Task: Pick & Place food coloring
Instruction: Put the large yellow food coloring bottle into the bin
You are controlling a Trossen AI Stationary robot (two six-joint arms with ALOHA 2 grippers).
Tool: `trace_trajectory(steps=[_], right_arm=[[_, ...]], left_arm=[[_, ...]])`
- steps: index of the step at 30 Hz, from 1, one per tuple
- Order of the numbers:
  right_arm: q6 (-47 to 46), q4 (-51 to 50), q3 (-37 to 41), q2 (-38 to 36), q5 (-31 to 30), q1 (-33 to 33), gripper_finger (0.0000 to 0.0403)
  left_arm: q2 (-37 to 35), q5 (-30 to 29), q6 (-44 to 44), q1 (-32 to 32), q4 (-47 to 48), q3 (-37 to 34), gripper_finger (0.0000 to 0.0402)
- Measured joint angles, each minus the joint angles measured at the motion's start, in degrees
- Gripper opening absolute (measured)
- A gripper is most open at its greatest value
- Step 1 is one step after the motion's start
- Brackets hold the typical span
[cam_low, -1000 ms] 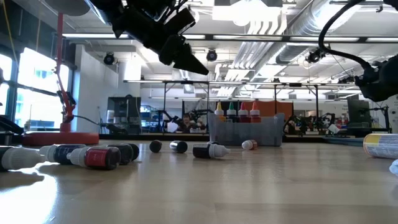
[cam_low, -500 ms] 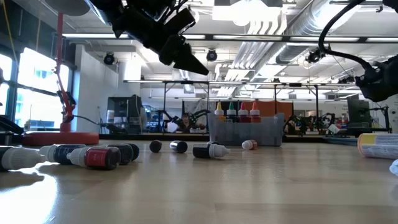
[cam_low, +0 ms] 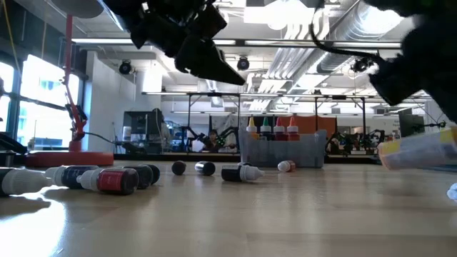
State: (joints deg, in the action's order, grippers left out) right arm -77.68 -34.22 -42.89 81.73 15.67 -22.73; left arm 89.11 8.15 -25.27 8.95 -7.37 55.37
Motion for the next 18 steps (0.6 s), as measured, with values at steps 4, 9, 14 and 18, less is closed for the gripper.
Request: trace_trajectory(steps=[4,9,14,18], right_arm=[[4.18,2.58,-0.99,0.00,2.68,4.29,0.0123],[6.51,9.26,-0.99,0.00,4.35,9.83,0.0125],[8.12,14.86,-0.99,0.00,7.24,15.41,0.0122],[7.45,20.40,-0.99,-0.02,8.95,19.67,0.0121]], left_arm=[[2.38,0.57,-2.11,0.00,-0.32,0.00,0.0033],[4.21,6.41,-3.41,0.02,-0.80,0.00,0.0043],[4.16,12.80,-3.55,-1.00,-2.79,-0.04,0.0095],[4.16,12.78,-7.36,-3.64,-3.79,-0.04,0.0149]])
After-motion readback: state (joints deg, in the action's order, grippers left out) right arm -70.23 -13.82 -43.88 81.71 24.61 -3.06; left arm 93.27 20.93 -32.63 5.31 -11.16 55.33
